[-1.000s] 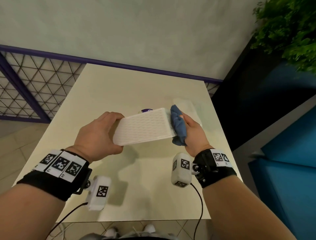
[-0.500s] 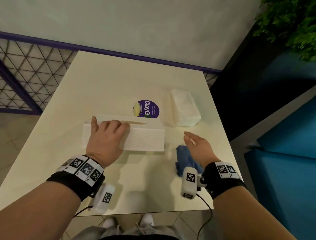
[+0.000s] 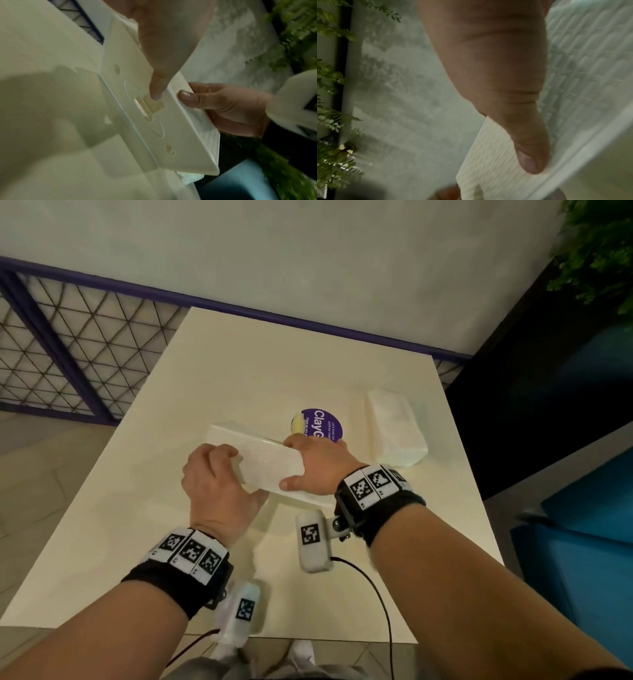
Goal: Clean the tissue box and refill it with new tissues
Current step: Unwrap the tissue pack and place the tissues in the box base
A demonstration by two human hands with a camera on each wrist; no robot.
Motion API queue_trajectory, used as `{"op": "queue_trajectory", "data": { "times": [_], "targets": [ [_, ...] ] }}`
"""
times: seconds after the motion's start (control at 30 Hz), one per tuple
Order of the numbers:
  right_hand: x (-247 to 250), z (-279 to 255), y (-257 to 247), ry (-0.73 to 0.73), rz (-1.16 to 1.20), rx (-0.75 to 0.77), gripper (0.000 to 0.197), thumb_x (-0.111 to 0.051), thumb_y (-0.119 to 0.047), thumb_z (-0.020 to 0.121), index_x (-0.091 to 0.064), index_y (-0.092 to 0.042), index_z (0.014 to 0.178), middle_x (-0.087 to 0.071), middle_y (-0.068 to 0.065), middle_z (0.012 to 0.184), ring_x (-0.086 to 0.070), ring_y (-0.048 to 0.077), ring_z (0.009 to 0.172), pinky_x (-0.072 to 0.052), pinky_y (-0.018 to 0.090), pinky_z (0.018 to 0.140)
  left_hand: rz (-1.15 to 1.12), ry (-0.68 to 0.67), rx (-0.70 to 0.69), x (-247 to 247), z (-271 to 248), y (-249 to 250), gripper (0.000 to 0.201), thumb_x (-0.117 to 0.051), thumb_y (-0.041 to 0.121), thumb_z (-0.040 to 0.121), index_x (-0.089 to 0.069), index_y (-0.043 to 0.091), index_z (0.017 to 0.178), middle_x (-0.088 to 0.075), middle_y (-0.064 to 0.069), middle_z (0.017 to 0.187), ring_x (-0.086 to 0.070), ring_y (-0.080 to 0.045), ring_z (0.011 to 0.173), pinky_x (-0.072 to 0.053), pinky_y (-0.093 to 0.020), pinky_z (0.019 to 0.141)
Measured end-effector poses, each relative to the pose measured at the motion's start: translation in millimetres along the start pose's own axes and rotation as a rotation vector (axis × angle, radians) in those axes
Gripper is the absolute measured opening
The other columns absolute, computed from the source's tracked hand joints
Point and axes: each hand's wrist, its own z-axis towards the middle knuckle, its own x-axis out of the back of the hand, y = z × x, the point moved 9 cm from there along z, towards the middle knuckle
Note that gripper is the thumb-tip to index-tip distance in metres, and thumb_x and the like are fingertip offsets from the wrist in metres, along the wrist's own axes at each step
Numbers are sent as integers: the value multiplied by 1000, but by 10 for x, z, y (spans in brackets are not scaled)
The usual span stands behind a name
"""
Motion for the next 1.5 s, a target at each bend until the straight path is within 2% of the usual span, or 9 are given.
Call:
{"op": "queue_trajectory", "data": {
  "times": [0.13, 0.23, 0.43, 0.67, 0.83, 1.07, 1.23, 1.3, 1.5],
  "targets": [
    [-33, 23, 50, -62, 232, -34, 71, -61, -54, 83, -34, -22, 139, -53, 4, 136, -55, 24, 119, -46, 37, 97, -689, -279, 624, -323, -191, -342, 82, -88, 30, 53, -37, 10, 114, -47, -9, 117, -55, -24, 104, -49, -37, 87],
    [-41, -7, 84, -17, 343, -33, 65, -57, -53, 87, -35, -23, 141, -51, 3, 139, -51, 22, 124, -43, 32, 98, -1301, -538, 837, -663, -287, -226, 89, -80, 21, 57, -40, -1, 133, -60, -16, 127, -54, -35, 123, -43, -44, 105],
    [78, -188, 20, 48, 580, 35, 52, -55, -37, 94, -38, -24, 141, -58, -1, 129, -56, 15, 112, -44, 27, 93, -1473, -623, 879, -717, -286, -32, 84, -81, 25, 65, -44, 6, 138, -60, -15, 132, -59, -27, 117, -34, -46, 113],
    [128, -282, 69, 35, 649, 51, 57, -51, -40, 95, -30, -31, 147, -53, -3, 138, -51, 14, 124, -40, 32, 107, -1527, -692, 839, -672, -273, 208, 75, -71, 8, 73, -41, 23, 140, -68, -7, 120, -63, -24, 112, -54, -41, 90],
    [26, -246, 93, 1, 675, 46, 76, -54, -62, 82, -26, -37, 148, -47, -4, 147, -44, 13, 134, -36, 40, 113, -1542, -660, 833, -625, -250, 265, 76, -67, 4, 69, -43, 24, 138, -67, -9, 121, -65, -27, 109, -58, -41, 76],
    [35, -298, 162, 2, 765, 61, 59, -59, -40, 91, -36, -34, 145, -57, -7, 136, -52, 7, 125, -40, 33, 110, -1579, -781, 720, -577, -268, 370, 75, -73, 8, 63, -50, 18, 134, -64, -14, 125, -62, -33, 114, -57, -44, 84],
    [137, -341, 416, 82, 783, 4, 57, -61, -34, 91, -40, -31, 144, -60, -10, 129, -57, 5, 116, -42, 27, 106, -1653, -717, 776, -572, -327, 264, 62, -67, 2, 45, -52, 10, 104, -60, -4, 84, -60, -23, 91, -57, -39, 77],
    [180, -365, 501, 69, 774, -13, 54, -59, -35, 92, -39, -33, 143, -59, -12, 126, -55, 3, 113, -42, 18, 99, -1591, -744, 776, -574, -383, 274, 63, -64, -3, 42, -52, 10, 103, -60, -3, 87, -58, -22, 97, -57, -36, 79],
    [328, -175, 520, 79, 454, -60, 72, -50, -49, 93, -12, -34, 152, -33, 8, 152, -37, 23, 137, -28, 28, 110, -1554, -517, 1004, -673, -506, 35, 60, -51, -20, 77, -49, 13, 127, -62, -11, 113, -61, -24, 108, -60, -32, 70]
  ]
}}
